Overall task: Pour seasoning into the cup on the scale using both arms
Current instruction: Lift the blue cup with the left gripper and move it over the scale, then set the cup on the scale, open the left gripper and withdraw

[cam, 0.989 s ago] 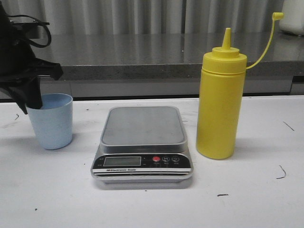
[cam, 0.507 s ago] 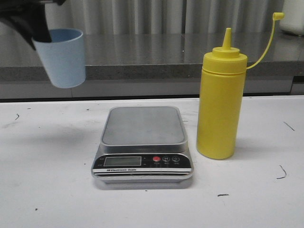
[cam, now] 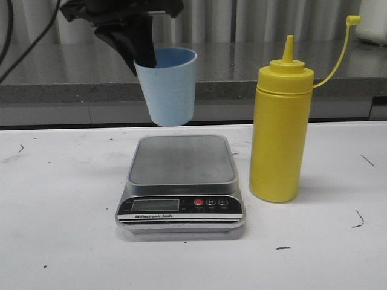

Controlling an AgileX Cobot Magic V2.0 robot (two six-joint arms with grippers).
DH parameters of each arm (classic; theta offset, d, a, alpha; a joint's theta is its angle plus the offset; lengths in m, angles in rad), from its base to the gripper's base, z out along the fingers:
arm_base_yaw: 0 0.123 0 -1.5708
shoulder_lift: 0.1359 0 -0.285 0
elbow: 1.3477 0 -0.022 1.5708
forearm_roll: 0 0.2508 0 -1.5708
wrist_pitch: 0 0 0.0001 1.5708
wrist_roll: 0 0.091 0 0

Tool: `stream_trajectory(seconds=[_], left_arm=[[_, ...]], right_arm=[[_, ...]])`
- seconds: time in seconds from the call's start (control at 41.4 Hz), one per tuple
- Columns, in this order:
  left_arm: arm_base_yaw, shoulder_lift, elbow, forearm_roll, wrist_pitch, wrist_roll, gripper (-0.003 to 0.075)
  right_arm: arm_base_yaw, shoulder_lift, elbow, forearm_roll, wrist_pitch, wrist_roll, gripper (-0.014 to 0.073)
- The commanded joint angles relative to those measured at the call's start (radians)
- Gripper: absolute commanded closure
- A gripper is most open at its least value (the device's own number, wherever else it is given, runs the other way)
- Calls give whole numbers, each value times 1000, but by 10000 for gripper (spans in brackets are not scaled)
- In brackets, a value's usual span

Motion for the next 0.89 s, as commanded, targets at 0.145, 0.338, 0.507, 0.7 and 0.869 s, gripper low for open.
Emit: stream_trajectory(seconds=[0.145,0.338,0.507,0.7,0.869], left_arm=[[-11,36,-55,-11,-66,-10,740],[-11,52,-55,-11,-73,-10,739],[-11,52,-55,-11,-73,-10,625],[-11,50,-55,-11,-73,-10,348],[-11,2,-55,5,-68,-10,321]], right_arm=[[1,2,-26,-10,-59,-12,28],[1,2,-26,-10,-59,-12,28],[1,2,-26,-10,-59,-12,28],[1,2,-26,-10,-59,-12,28],[1,2,-26,-10,-59,-12,28]])
